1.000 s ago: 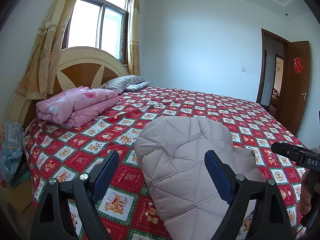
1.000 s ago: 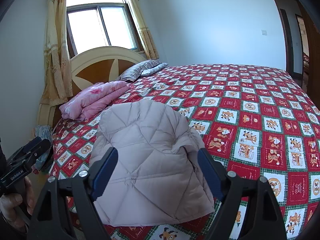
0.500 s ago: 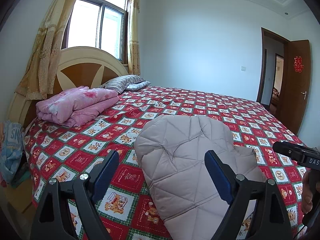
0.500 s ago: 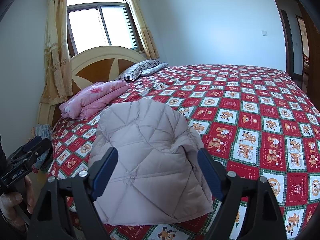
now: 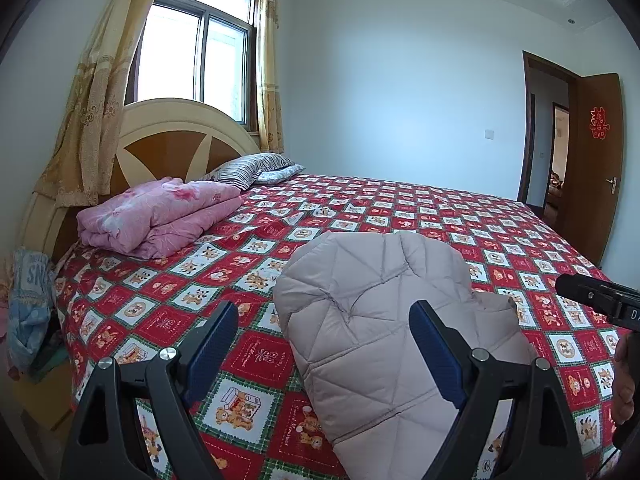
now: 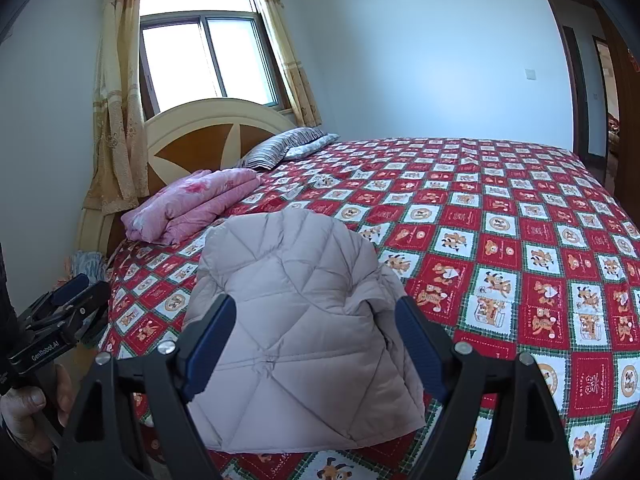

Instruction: Fold large clothes

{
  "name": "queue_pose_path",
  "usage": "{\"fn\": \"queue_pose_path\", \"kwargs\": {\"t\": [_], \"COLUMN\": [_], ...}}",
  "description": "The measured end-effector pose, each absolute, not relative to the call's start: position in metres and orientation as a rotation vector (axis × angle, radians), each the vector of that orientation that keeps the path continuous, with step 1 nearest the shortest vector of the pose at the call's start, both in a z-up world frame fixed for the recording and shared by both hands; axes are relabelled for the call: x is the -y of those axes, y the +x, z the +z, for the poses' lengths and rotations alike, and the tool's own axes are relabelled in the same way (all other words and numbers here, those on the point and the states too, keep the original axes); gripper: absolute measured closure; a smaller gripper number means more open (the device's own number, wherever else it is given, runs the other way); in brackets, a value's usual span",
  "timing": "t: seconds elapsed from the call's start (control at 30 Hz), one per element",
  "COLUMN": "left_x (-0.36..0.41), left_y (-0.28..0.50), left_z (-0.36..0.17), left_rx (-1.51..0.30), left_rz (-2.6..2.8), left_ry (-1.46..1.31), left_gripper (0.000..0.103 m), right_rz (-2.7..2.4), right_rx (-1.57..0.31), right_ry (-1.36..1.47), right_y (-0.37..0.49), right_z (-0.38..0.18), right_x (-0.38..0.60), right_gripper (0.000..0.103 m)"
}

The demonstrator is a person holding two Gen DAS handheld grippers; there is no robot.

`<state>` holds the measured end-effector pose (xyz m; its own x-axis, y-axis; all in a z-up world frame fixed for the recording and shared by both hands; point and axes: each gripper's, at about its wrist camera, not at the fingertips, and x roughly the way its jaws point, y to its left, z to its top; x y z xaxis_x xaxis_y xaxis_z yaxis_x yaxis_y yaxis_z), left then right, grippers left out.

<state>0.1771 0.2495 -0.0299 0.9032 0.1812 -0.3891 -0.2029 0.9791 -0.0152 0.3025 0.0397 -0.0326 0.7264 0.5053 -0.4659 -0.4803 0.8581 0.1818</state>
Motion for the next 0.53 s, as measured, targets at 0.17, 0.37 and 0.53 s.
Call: {"fn": "queue_pose_path", "kwargs": {"t": [0.17,0.37,0.53], "left_x": [-0.2504,-0.2463,-0.2416], "left_y": [0.1793,0.1777,0.1777], "left_z": [-0.0309,-0.0329,-0.0315], "left_rx": [-0.405,-0.388,-0.382], "left_rz": [0.190,0.195,0.174], "left_ry": [-0.077,-0.038,-0.029], "left_gripper": [0.015,0.015,0.015], "right_rz": [0.542,0.539,0.539], "right_rx": [-0.531,-0.543,-0.544], "right_ry": [0.048,0.049,0.049], "right_y": [0.3024,0.3023,0.3028], "right_z": [-0.0333,-0.0352,-0.0358], "right_x": [-0.0389,-0.0374,-0.0363], "right_gripper": [0.019,0.019,0.019]}}
